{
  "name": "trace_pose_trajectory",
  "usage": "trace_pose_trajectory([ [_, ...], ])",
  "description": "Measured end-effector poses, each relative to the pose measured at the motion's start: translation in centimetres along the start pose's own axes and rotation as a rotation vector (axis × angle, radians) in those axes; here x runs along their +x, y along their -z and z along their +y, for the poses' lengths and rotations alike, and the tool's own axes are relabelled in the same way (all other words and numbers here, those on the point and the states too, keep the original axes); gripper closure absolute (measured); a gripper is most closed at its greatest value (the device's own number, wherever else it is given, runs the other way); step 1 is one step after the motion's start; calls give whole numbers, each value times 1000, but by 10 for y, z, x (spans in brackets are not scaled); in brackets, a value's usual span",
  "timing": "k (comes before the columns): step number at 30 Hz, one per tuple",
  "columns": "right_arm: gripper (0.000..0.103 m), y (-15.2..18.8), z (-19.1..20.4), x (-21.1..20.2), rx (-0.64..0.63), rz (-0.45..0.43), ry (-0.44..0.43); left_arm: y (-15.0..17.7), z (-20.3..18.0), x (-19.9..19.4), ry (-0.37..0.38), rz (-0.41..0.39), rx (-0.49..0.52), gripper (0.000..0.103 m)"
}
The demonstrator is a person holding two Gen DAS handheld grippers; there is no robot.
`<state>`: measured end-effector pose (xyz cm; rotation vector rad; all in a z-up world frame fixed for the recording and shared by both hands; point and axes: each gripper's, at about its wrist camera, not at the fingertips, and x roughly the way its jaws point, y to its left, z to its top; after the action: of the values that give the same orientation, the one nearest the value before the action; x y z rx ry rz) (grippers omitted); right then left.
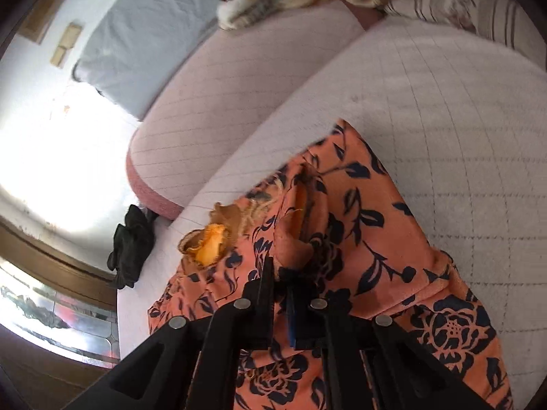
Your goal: Fold small clothes
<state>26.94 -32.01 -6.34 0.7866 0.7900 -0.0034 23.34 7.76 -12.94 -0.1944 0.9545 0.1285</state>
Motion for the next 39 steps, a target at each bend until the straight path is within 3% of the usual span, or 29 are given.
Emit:
trace_pose_trajectory([
  [2,96,11,-3,1,-41,1,83,1,-3,2,-18,-1,14,26],
  [4,92,21,-33,27,2,110,181,2,-7,3,-34,-6,35,26],
  [5,92,24,-48,35,61,141,154,2,-8,2,-33,-8,36,26],
  [7,81,21,-52,23,63,84,102,2,-6,3,-25,-7,28,26],
  [9,33,18,-42,14,-4,58,121,1,-6,2,-26,-4,22,26],
  [10,29,17,-36,7,-34,38,126,1,-5,-2,-27,-10,16,26],
  [13,29,14,-14,-15,-133,-51,162,-3,-5,-29,-21,-109,6,26],
  [15,29,12,4,-22,-177,-85,97,-5,-6,-48,21,-193,8,26],
  [17,29,5,18,-12,-220,-28,1,-7,-9,-55,46,-237,23,26],
  [18,28,3,20,-1,-218,14,-47,-7,-12,-50,42,-220,35,25],
  [20,28,1,11,31,-185,110,-98,-6,-18,-22,1,-99,69,25],
  [22,28,5,-17,64,-105,192,7,3,-17,15,-66,61,85,23],
  [24,33,5,-25,68,-58,174,-1,3,-17,8,-90,8,75,21],
  [26,32,0,-2,59,-139,149,-49,2,-19,0,-105,-18,80,22],
  [29,29,-12,21,66,-203,144,-111,5,-18,7,-105,17,80,21],
  [31,25,-21,11,85,-191,146,-55,5,-15,10,-86,23,52,21],
  [32,26,-25,-4,100,-164,165,24,4,-15,10,-81,22,48,21],
  [33,30,-30,-19,104,-104,177,21,3,-14,9,-77,23,42,21],
  [35,29,-35,-15,96,-56,141,-40,2,-8,6,-67,20,17,21],
  [37,28,-36,4,88,-131,126,-118,-1,-4,3,-55,17,-8,21],
  [39,25,-40,7,97,-165,133,-92,-2,-3,-4,-50,-11,-20,21],
])
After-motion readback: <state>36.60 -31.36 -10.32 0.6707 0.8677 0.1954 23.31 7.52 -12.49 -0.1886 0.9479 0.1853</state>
